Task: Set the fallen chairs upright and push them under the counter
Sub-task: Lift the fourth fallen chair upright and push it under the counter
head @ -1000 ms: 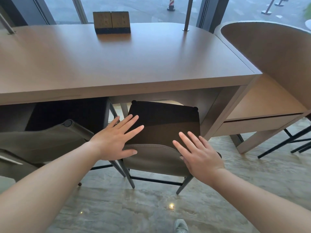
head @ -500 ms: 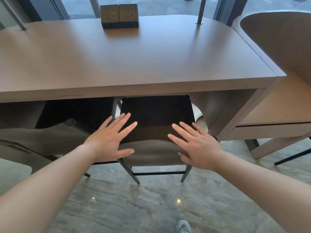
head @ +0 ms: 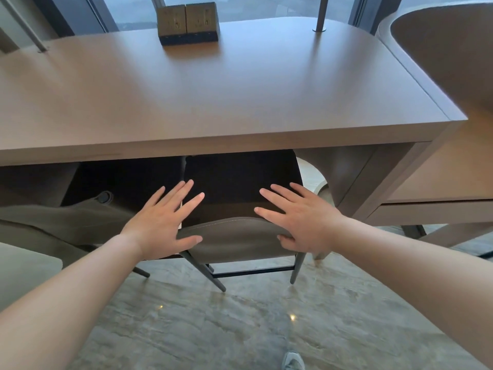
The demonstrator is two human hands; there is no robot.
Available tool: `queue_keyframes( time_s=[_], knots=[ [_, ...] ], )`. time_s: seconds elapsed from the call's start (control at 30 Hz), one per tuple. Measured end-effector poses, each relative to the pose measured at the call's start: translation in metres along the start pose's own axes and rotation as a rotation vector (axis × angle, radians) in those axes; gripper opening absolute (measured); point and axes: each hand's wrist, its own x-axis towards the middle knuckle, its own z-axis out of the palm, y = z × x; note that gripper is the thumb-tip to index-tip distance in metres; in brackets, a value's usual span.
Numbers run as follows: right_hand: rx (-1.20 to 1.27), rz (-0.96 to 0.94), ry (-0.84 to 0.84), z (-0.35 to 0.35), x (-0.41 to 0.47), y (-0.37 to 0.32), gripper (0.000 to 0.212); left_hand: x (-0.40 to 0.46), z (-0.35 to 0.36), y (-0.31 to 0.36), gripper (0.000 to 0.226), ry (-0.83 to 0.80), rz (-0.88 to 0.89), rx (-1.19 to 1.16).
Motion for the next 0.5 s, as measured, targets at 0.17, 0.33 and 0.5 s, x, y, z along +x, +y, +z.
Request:
queue_keyframes(
  time_s=[0.17,0.33,0.5],
  knots=[
    [0.056,0.008,-0.026,0.003,-0.006,0.014,0.073,0.008,-0.002,0.010,0.090,0.024,0.022,-0.011],
    [0.122,0.066,0.000,0.001,0.000,0.026,0.077,0.009,-0.001,0.010,0.091,0.031,0.023,-0.016],
    [0.223,0.103,0.011,0.008,-0.003,0.026,0.081,0.011,0.000,0.012,0.090,0.037,0.031,-0.006]
  ],
)
